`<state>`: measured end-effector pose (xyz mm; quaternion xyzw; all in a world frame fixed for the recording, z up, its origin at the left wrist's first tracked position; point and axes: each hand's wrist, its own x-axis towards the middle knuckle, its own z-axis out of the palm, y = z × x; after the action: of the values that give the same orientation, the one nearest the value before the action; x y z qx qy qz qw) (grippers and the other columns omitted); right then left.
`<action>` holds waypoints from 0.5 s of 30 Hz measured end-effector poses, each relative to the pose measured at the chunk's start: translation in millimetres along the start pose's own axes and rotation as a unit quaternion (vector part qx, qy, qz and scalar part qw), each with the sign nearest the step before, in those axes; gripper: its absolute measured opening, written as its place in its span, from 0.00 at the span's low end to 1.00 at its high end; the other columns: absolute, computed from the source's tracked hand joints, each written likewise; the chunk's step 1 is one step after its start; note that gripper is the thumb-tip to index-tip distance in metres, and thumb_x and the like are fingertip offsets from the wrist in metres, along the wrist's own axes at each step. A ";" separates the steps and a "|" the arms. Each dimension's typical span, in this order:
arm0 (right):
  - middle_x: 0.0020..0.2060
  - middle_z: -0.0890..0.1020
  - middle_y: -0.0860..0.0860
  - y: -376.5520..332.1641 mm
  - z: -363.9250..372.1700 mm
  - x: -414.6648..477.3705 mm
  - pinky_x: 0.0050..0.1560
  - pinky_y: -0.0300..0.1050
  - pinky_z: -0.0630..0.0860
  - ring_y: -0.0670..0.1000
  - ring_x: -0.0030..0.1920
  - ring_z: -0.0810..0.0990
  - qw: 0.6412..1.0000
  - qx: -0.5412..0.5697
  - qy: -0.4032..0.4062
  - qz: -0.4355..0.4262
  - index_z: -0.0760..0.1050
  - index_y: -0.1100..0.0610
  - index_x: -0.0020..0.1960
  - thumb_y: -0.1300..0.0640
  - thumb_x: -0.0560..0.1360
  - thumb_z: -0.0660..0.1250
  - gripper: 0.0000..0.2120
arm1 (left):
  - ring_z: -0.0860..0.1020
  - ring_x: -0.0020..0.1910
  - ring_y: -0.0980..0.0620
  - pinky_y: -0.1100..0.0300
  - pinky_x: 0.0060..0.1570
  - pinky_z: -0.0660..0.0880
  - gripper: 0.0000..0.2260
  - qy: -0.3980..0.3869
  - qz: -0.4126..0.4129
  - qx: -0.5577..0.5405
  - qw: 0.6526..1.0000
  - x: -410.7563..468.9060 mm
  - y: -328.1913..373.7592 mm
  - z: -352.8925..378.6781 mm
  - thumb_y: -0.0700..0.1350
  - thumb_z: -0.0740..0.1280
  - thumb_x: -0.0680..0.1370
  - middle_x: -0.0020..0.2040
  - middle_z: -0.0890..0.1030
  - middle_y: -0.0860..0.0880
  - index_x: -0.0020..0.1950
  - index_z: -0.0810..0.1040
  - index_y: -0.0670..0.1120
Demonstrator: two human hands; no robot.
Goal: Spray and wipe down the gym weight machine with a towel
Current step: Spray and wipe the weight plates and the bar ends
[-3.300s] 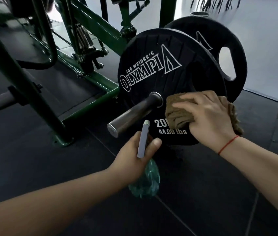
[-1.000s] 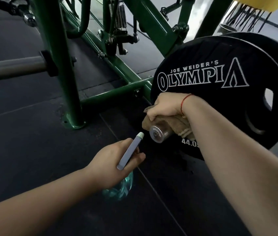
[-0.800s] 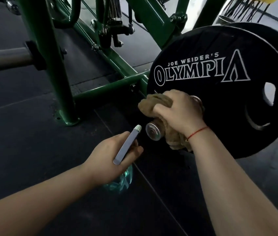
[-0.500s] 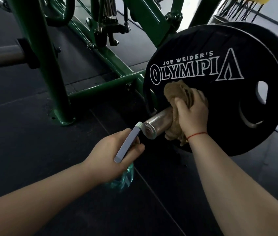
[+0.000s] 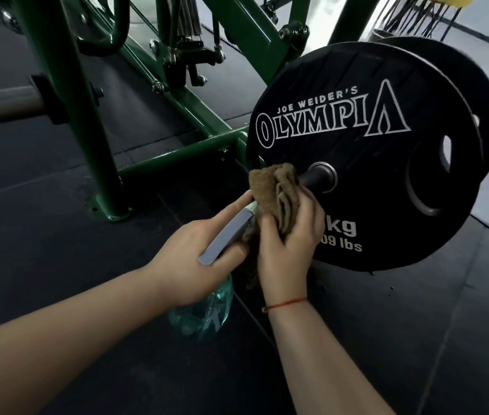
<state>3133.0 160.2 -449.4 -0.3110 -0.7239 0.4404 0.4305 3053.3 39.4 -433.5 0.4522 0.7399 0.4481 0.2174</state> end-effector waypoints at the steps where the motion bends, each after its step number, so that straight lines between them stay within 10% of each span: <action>1: 0.68 0.71 0.50 1.1 -2.9 1.8 0.71 0.59 0.68 0.51 0.71 0.66 1.000 -0.011 -0.017 -0.005 0.73 0.51 0.68 0.48 0.73 0.69 0.25 | 0.74 0.30 0.49 0.47 0.34 0.73 0.33 -0.007 0.000 -0.006 1.000 1.5 1.1 1.5 0.51 0.62 0.76 0.38 0.82 0.47 0.79 0.56 0.68; 7: 0.76 0.62 0.55 15.5 -19.9 77.6 0.74 0.61 0.60 0.59 0.75 0.61 0.982 -0.149 -0.035 0.112 0.63 0.49 0.77 0.48 0.79 0.68 0.29 | 0.71 0.30 0.49 0.49 0.33 0.70 0.29 -0.016 -0.027 -0.037 0.999 2.5 0.7 5.5 0.50 0.63 0.78 0.38 0.80 0.47 0.77 0.63 0.67; 11: 0.75 0.63 0.55 28.5 -25.6 101.7 0.74 0.58 0.63 0.59 0.74 0.64 0.987 -0.086 -0.017 0.135 0.63 0.49 0.78 0.48 0.79 0.68 0.30 | 0.70 0.31 0.52 0.51 0.33 0.69 0.18 -0.034 -0.033 -0.067 0.997 5.5 2.9 -5.2 0.49 0.63 0.76 0.34 0.76 0.54 0.59 0.74 0.71; 15: 0.72 0.64 0.53 25.0 -17.8 74.7 0.73 0.54 0.66 0.54 0.71 0.67 0.984 0.015 0.041 0.173 0.62 0.51 0.78 0.51 0.80 0.67 0.29 | 0.72 0.32 0.59 0.62 0.34 0.69 0.22 -0.050 -0.044 -0.095 0.993 8.3 0.6 -9.8 0.50 0.63 0.75 0.35 0.79 0.56 0.69 0.73 0.64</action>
<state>3118.2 239.2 -441.6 -0.4426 -0.6342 0.5061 0.3819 3042.3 42.1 -427.4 0.4180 0.7016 0.4833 0.3155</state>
